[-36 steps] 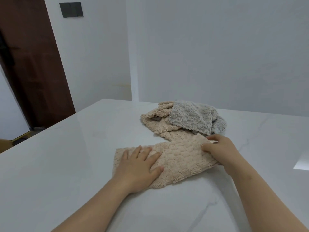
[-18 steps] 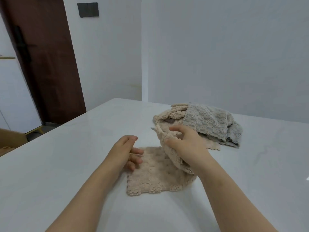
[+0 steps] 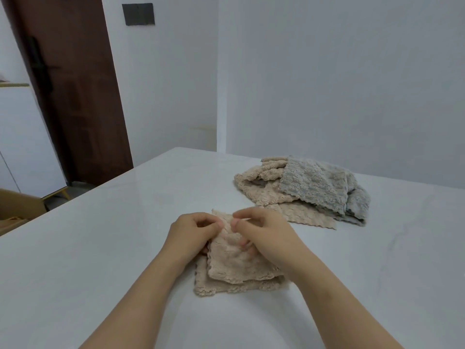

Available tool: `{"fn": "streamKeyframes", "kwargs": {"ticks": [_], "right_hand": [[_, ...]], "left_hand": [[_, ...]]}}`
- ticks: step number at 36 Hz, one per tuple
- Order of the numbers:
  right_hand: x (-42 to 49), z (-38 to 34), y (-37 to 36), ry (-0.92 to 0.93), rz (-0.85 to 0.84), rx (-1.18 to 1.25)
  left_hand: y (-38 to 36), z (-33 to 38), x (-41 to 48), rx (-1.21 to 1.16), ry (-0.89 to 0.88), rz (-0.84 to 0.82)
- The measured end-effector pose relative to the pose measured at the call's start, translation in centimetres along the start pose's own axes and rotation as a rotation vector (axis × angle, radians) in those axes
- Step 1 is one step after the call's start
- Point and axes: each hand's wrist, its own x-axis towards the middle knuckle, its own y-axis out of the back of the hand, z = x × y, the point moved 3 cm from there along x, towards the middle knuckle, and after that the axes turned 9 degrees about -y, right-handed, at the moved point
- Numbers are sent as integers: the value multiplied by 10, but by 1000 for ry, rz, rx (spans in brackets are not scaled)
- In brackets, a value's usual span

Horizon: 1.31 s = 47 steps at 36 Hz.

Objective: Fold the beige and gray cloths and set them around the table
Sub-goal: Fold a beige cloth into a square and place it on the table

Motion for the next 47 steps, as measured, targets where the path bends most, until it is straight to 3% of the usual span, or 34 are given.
{"fn": "streamKeyframes", "kwargs": {"ticks": [8,17,21,24,26,29,32,43,47], "right_hand": [[3,11,18,45,234,-6],[2,20,15,37,207,-128],[1,18,15,136,286,-157],[-2,17,12,277,430,-308],[0,22,5,301,388,-466],[6,36,-1,178,216,-680],[7,44,-2,71,109,-742],[8,52,-9,-6,45,-784],[5,48,-1,60,139,-592]], "left_hand": [[14,0,2,-6,71,-25],[15,-8,2,207,70,-50],[16,5,-2,594,-131,76],[9,18,-10,591,-323,76],[-2,15,-12,658,-355,-80],[-13,-3,-13,870,-273,-318],[-12,-14,-17,934,-165,-411],[-12,-18,-22,990,-161,-376],[-8,-17,-24,949,-205,-228]]}}
